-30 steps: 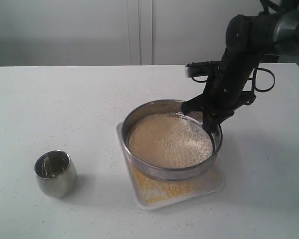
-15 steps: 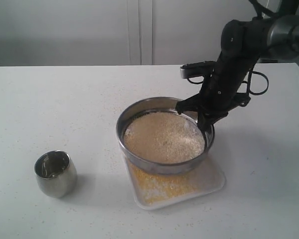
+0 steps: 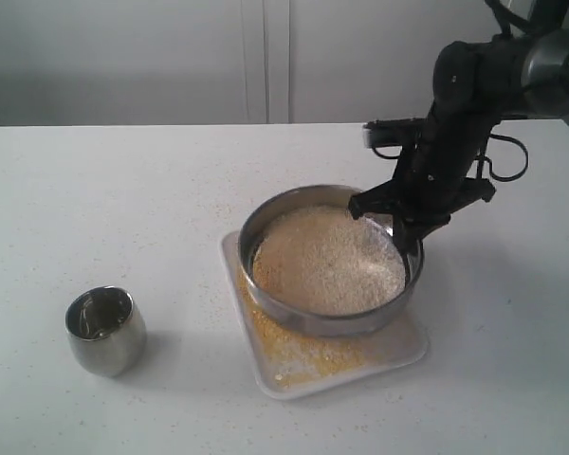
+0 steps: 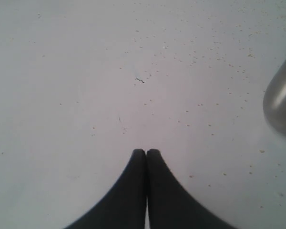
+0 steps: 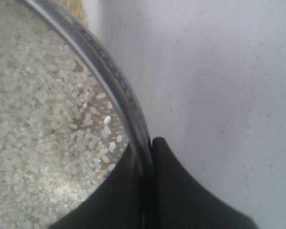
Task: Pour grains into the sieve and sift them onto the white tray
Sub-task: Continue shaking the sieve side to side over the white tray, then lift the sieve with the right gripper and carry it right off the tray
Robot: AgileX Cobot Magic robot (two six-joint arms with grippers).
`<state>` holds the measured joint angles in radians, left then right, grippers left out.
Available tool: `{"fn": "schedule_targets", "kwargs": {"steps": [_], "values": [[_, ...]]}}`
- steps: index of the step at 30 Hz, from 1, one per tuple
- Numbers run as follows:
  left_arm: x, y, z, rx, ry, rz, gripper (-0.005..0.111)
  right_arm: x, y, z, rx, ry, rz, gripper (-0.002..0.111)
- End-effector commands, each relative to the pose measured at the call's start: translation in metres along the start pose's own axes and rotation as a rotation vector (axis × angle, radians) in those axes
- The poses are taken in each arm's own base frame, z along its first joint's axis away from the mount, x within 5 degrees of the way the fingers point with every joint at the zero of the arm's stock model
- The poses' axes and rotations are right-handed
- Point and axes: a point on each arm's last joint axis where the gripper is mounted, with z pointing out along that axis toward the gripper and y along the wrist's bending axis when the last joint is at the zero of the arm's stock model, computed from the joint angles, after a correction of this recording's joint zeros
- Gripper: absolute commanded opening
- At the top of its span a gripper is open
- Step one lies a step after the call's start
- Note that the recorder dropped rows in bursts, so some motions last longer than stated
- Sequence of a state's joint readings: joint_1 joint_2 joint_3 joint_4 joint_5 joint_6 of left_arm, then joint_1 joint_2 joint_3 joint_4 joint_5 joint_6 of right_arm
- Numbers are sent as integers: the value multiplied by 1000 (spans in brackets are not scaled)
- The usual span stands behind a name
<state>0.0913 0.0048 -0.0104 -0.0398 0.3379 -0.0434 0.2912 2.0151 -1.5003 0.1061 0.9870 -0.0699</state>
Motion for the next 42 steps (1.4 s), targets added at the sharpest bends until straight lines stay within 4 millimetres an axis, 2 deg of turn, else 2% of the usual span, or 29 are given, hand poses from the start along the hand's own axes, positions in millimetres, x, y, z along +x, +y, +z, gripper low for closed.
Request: {"fn": "schedule_targets", "kwargs": {"steps": [1,4,10,26,30,42], "values": [[4,-1,1,9,22,-7,0,0,14,-17,22,-106,-47,0],[4,-1,1,9,22,-7,0,-1,5,-16,22,-120,86,0],[4,-1,1,9,22,-7,0,7,5,-15,20,-28,50,0],[4,-1,1,9,22,-7,0,7,6,-15,19,-33,102,0],[4,-1,1,9,22,-7,0,9,6,-15,15,-9,175,0],[4,-1,1,9,22,-7,0,11,5,-17,0,12,184,0]]}}
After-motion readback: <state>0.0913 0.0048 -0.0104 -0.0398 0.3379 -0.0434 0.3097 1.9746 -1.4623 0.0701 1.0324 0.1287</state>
